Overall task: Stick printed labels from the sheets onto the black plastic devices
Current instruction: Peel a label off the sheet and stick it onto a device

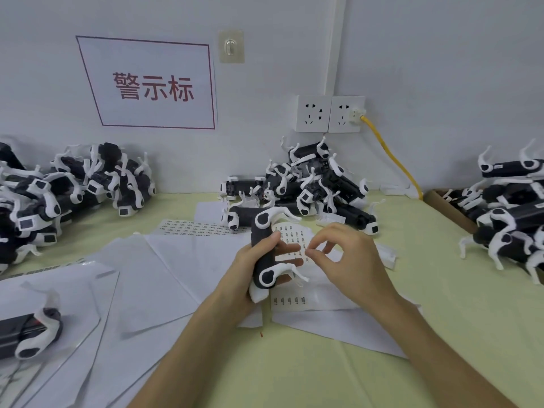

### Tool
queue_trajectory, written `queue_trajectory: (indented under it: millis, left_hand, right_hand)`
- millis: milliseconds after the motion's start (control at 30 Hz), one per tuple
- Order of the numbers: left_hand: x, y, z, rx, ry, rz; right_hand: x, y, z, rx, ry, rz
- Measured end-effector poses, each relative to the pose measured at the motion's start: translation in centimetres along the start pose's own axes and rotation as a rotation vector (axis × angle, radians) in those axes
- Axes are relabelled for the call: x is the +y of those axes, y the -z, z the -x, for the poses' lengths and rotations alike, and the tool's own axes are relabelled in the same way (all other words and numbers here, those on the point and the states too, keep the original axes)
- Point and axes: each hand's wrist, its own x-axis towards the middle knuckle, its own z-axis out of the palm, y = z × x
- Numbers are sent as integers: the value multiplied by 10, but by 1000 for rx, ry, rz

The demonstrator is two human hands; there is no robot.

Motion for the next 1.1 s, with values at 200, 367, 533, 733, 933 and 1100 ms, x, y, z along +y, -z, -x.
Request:
queue_trajectory:
  millis: [200,367,533,733,933,1100]
  left_hand:
    - [-3,2,-3,87,-96,-53]
    - [-7,-1,-3,59,-111,-91]
    - [-8,-4,0,2,-115,-65]
    - [-10,-6,1,-30,-140,-78]
    - [-19,-13,2,-21,-161,-147]
    - [-21,-17,3,-16,-188,-173]
  right_hand:
    - [-8,9,-8,-101,-291,-651]
    - [-14,11,-8,-236,-403,-943]
    - [-17,8,-8,-202,-411,-907]
    - [-19,6,-7,-188,-448,-843]
    - [-24,0,-4,-155,-483,-862]
    - [-24,-2,-2,-81,-478,-829]
